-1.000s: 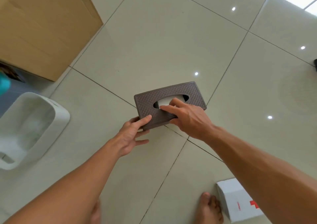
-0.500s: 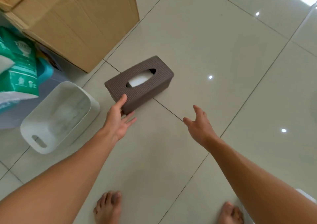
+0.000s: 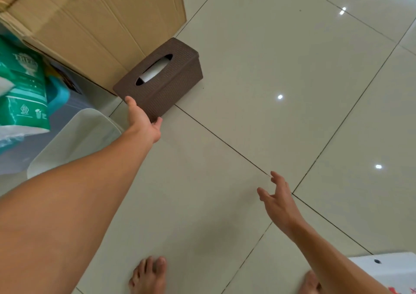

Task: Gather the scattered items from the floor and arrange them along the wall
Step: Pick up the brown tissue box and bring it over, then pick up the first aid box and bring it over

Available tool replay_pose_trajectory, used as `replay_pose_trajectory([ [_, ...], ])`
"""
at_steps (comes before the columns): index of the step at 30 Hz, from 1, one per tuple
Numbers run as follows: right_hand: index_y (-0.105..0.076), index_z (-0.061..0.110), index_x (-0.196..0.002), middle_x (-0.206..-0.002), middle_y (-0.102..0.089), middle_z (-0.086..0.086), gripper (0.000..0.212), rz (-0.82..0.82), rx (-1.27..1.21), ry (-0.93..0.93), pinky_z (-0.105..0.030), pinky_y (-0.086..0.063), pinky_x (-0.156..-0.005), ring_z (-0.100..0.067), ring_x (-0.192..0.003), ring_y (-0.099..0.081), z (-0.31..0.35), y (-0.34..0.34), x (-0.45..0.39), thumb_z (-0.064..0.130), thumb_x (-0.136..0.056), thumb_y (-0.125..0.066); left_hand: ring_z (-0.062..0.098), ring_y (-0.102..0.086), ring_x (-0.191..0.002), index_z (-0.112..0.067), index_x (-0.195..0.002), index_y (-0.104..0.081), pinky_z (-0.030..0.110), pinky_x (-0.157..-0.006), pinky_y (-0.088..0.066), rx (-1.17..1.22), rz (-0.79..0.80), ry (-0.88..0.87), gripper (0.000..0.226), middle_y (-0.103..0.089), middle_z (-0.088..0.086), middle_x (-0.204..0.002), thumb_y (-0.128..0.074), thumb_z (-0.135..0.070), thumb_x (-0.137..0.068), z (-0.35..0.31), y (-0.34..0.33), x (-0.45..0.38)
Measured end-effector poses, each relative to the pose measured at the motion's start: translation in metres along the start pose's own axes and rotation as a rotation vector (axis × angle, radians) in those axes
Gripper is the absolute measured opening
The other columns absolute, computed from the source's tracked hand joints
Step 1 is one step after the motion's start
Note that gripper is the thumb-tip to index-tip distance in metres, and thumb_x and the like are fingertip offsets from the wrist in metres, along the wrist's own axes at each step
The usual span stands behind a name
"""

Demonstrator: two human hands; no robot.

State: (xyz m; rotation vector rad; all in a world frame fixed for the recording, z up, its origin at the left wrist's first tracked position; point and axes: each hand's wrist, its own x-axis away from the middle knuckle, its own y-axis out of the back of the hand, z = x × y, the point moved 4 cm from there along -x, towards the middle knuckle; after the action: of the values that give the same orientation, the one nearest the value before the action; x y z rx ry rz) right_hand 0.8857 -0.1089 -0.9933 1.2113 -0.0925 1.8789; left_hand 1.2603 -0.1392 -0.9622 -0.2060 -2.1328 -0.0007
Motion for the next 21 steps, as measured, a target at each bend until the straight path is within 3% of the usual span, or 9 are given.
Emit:
replay_pose_trajectory([
  [4,-0.019,0.03,-0.157,-0.156,-0.03,0.006,0.065,-0.032,-0.019,-0.001,-0.05,-0.049,-0.103,-0.012,-0.103,-0.065,-0.009,0.014,-0.001,0.029,-0.102,-0.054,0.026,-0.033,-0.146,-0.015,-0.154,-0.03,0.039,-0.117,-0.034,0.076,-0.079,0.034,0.057,-0.029,0.006,-0.161,-0.023,-0.044,-0.106,0.003,0.002,0.005],
  [7,-0.019,0.032,-0.156,-0.156,-0.031,0.006,0.065,-0.062,-0.047,0.002,-0.05,-0.05,-0.103,-0.015,-0.106,-0.065,-0.01,0.029,0.0,0.031,-0.102,-0.054,0.028,-0.039,-0.142,-0.012,-0.153,-0.032,0.039,-0.114,-0.039,0.099,-0.085,0.023,0.054,-0.03,0.011,-0.159,-0.02,-0.038,-0.107,0.007,0.009,0.01],
  [10,-0.021,0.029,-0.157,-0.155,-0.033,0.006,0.065,-0.123,-0.107,0.004,-0.047,-0.048,-0.105,-0.014,-0.105,-0.065,-0.007,0.049,0.005,0.029,-0.101,-0.055,0.026,-0.044,-0.139,-0.013,-0.156,-0.021,0.035,-0.111,-0.041,0.012,-0.079,0.033,0.057,-0.025,0.012,-0.162,-0.016,-0.04,-0.106,0.022,0.016,0.022],
  [13,-0.027,0.022,-0.156,-0.154,-0.036,0.002,0.063,-0.231,-0.12,-0.006,-0.035,-0.046,-0.1,-0.004,-0.091,-0.06,-0.01,0.076,0.015,0.025,-0.101,-0.056,0.025,-0.053,-0.131,-0.015,-0.156,-0.02,0.041,-0.1,-0.048,-0.28,-0.018,0.027,0.056,-0.03,0.009,-0.16,-0.022,-0.04,-0.107,0.057,0.016,0.045],
  [16,-0.028,0.019,-0.156,-0.152,-0.035,0.002,0.06,-0.28,-0.136,-0.026,-0.025,-0.039,-0.091,0.002,-0.09,-0.056,-0.028,0.106,0.03,0.022,-0.102,-0.053,0.026,-0.063,-0.109,-0.013,-0.14,-0.044,0.043,-0.085,-0.05,-0.692,0.102,-0.03,0.038,-0.052,0.012,-0.143,-0.038,-0.029,-0.106,0.105,0.003,0.076],
  [19,-0.031,0.02,-0.154,-0.15,-0.034,0.003,0.055,-0.363,-0.117,-0.049,-0.03,-0.041,-0.097,-0.01,-0.11,-0.057,-0.066,0.143,0.045,0.022,-0.102,-0.051,0.026,-0.066,-0.102,-0.014,-0.121,-0.056,0.041,-0.084,-0.052,-0.996,0.318,-0.021,0.021,-0.065,0.013,-0.127,-0.049,-0.024,-0.103,0.167,-0.025,0.112],
  [21,-0.036,0.02,-0.148,-0.15,-0.034,0.0,0.054,-0.541,0.003,-0.14,-0.041,-0.041,-0.104,-0.022,-0.129,-0.048,-0.101,0.173,0.054,0.024,-0.098,-0.055,0.024,-0.068,-0.097,-0.013,-0.119,-0.059,0.039,-0.081,-0.052,-1.128,0.453,-0.017,0.022,-0.068,0.011,-0.12,-0.051,-0.024,-0.103,0.21,-0.048,0.137],
])
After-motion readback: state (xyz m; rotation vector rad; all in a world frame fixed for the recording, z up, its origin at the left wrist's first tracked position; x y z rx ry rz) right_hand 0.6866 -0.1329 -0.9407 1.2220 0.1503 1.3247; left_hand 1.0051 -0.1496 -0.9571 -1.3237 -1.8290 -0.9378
